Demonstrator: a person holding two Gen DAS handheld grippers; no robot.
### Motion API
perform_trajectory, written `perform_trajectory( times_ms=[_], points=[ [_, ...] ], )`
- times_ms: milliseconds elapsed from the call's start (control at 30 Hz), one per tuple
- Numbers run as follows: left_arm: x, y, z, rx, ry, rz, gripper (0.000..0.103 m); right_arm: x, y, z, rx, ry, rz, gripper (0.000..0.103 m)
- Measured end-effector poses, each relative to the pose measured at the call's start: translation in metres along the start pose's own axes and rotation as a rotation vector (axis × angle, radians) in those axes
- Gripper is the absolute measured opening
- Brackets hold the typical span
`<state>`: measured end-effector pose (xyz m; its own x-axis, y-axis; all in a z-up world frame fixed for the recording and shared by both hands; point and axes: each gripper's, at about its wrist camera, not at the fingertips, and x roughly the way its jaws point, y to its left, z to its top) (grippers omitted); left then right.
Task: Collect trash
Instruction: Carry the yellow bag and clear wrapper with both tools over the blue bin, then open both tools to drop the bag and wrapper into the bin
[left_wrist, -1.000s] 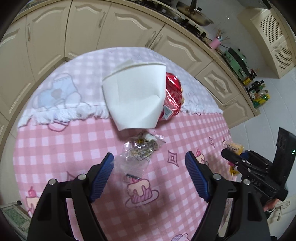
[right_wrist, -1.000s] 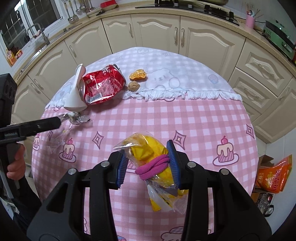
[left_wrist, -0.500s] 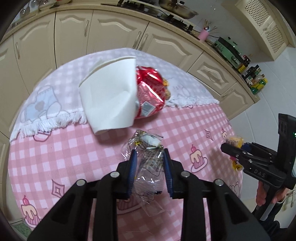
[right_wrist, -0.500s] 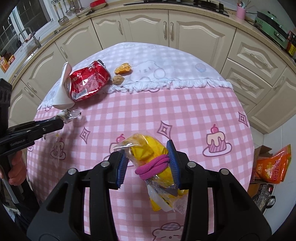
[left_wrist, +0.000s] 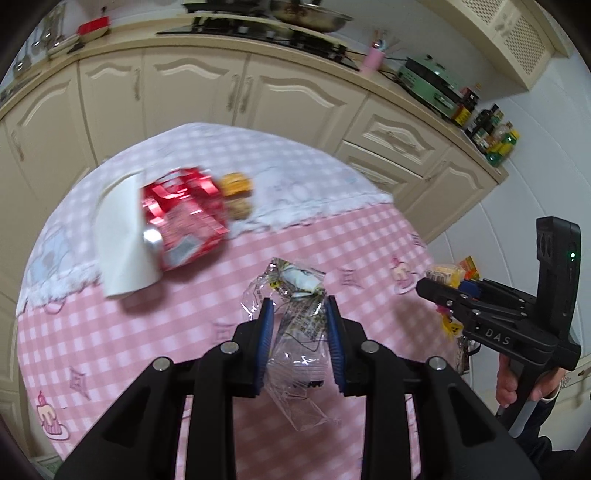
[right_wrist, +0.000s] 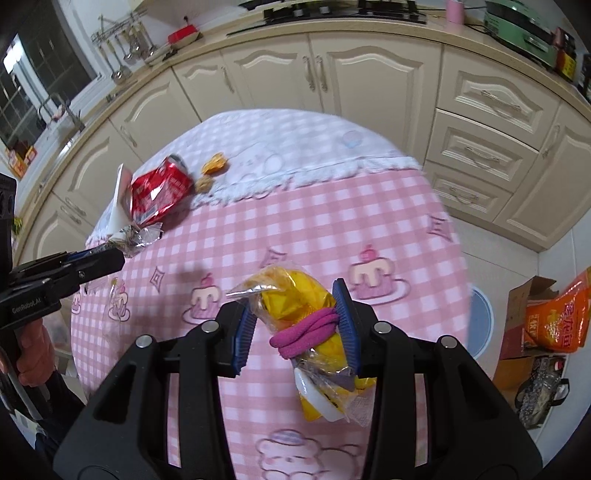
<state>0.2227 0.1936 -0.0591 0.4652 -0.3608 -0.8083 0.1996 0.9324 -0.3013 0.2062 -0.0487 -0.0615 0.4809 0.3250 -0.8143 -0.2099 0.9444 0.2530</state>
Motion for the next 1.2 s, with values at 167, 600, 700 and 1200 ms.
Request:
perform_trajectory(
  times_ms=[167,600,700,1200],
  points=[
    [0.019,-0.053,0.012,0.065,0.035,-0.015,0.027,-0.018,-0.05,-0.001,0.074,-0.025,0.01,0.04],
    [0.097,-0.204,0.039,0.183,0.192,-0.121,0.027,-0.05,-0.198,-0.017,0.253,-0.045,-0.045,0.04],
    [0.124,-0.238,0.043,0.22,0.241,-0.131,0.027,-0.056,-0.236,-0.026,0.313,-0.05,-0.065,0.04],
    [0.261,-0.366,0.038,0.332,0.461,-0.153,0.027,-0.07,-0.366,-0.083,0.555,-0.027,-0.181,0.04]
  ],
)
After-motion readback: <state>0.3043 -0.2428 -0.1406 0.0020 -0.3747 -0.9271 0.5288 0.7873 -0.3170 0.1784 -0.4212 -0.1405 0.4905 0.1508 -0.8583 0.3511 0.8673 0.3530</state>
